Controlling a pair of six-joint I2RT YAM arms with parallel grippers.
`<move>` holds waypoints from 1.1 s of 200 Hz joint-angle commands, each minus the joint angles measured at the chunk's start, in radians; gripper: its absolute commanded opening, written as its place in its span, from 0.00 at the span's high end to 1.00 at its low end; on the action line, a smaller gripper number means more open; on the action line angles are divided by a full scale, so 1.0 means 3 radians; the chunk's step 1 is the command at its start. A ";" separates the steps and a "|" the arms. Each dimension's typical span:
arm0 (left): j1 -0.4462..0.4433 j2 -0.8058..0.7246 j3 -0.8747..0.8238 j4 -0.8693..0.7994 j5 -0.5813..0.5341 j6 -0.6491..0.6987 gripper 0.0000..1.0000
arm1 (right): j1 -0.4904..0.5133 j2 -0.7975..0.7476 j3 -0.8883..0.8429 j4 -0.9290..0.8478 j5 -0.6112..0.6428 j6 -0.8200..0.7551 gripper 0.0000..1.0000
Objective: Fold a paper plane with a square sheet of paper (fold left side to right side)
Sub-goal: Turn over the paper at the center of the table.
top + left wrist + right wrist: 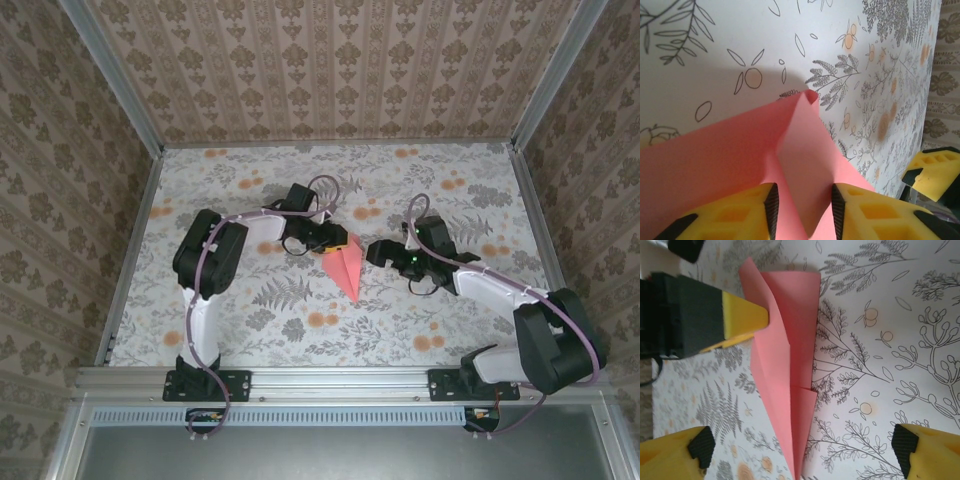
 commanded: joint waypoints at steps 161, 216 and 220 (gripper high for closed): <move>0.0438 -0.1100 0.0454 0.0157 0.0181 -0.0355 0.89 | -0.0108 0.0166 0.0141 0.1059 -0.1580 0.0440 0.00; 0.0429 -0.1152 0.0419 0.0479 0.0326 -0.0669 0.89 | -0.0019 0.0550 0.0209 0.1784 -0.1872 0.0947 0.02; 0.0427 -0.1155 0.0413 0.0503 0.0331 -0.0691 0.89 | -0.0012 0.0579 0.0219 0.1850 -0.1888 0.1000 0.03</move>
